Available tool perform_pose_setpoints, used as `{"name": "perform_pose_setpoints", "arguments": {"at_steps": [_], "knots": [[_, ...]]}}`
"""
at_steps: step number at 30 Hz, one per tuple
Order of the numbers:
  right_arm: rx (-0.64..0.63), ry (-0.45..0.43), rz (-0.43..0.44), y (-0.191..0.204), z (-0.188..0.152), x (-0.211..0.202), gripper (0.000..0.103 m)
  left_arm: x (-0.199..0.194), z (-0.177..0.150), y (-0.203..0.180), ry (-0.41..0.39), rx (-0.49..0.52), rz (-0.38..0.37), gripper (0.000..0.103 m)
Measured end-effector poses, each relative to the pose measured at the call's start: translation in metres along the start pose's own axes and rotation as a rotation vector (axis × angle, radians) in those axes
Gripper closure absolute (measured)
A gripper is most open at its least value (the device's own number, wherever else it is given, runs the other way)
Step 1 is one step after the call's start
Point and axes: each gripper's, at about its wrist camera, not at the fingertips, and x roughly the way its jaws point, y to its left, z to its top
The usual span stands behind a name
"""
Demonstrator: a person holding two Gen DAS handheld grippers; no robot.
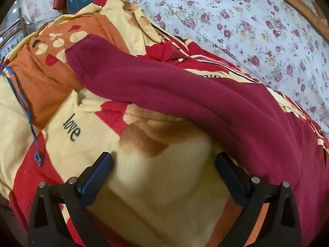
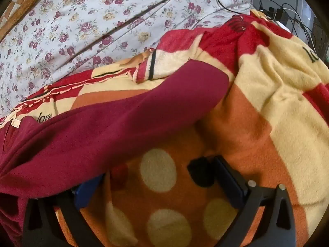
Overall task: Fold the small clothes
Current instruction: 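Move both grippers over the dark red sweater to survey it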
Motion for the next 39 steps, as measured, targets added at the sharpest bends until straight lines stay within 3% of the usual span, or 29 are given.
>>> {"name": "perform_pose_setpoints", "arguments": {"at_steps": [3,7,11,15,18,21,27,33,39], "knots": [[-0.005,0.0,-0.008,0.002,0.0,0.0,0.0,-0.01,-0.014,-0.005,-0.008,0.023,-0.005,0.01],[-0.002,0.01,-0.003,0.002,0.003,0.0,0.0,-0.031,-0.03,-0.014,-0.037,0.083,0.0,0.02],[-0.048,0.057,0.011,0.005,-0.002,-0.014,0.001,-0.057,-0.038,-0.021,-0.062,0.099,-0.089,0.02],[-0.134,0.02,-0.039,0.021,-0.021,-0.063,0.002,-0.083,-0.053,-0.038,-0.088,0.139,-0.152,0.02],[-0.197,0.034,0.044,0.043,-0.035,-0.103,0.002,-0.092,-0.064,-0.053,-0.089,0.171,-0.174,0.02],[-0.223,-0.009,0.156,0.07,-0.049,-0.139,0.002,-0.098,-0.072,-0.066,-0.075,0.179,-0.191,0.02],[-0.264,-0.002,0.269,0.135,-0.068,-0.157,0.002,-0.11,-0.079,-0.091,-0.075,0.23,-0.186,0.02],[-0.316,0.023,0.282,0.195,-0.078,-0.148,0.002,-0.118,-0.082,-0.104,-0.082,0.25,-0.187,0.02],[-0.332,0.008,0.279,0.224,-0.082,-0.146,0.002,-0.122,-0.083,-0.115,-0.087,0.262,-0.183,0.02]]}}
